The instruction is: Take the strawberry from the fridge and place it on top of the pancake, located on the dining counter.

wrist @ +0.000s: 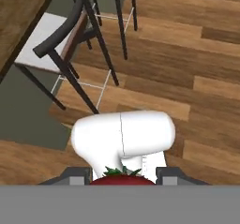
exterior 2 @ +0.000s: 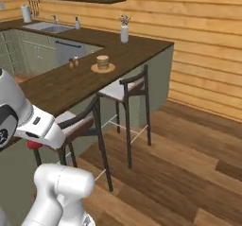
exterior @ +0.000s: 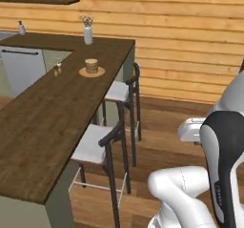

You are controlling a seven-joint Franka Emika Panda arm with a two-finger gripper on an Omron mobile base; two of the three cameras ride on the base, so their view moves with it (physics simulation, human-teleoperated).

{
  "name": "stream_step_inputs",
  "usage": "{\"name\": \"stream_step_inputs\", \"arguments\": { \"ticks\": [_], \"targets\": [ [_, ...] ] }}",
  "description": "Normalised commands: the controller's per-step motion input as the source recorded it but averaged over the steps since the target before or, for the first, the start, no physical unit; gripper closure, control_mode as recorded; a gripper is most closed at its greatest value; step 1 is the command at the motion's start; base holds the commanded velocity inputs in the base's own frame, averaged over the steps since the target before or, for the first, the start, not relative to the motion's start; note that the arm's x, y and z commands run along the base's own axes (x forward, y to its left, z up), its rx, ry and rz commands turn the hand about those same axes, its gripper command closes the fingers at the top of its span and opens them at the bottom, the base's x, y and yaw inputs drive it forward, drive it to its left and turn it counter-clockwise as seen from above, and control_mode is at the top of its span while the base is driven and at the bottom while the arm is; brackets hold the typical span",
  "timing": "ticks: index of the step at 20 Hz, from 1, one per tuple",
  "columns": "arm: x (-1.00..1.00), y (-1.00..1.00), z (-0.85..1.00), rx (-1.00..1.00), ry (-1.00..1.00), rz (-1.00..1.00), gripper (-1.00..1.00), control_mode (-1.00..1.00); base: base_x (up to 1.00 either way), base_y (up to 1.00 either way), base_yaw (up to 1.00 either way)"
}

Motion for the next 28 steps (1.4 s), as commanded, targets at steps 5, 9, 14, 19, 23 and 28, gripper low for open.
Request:
{"name": "stream_step_inputs", "arguments": {
  "ticks": [5,9,14,19,23,28],
  "targets": [
    [0.00,0.00,0.00,0.00,0.00,0.00,1.00,1.00,0.46,-0.87,0.67],
    [0.00,0.00,0.00,0.00,0.00,0.00,1.00,1.00,0.51,-0.97,0.65],
    [0.00,0.00,0.00,0.00,0.00,0.00,1.00,1.00,0.35,-1.00,0.57],
    [0.00,0.00,0.00,0.00,0.00,0.00,1.00,1.00,0.37,-1.00,0.59],
    [0.00,0.00,0.00,0.00,0.00,0.00,1.00,1.00,0.47,-1.00,0.46],
    [0.00,0.00,0.00,0.00,0.00,0.00,1.00,1.00,0.21,-1.00,0.30]
  ]
}}
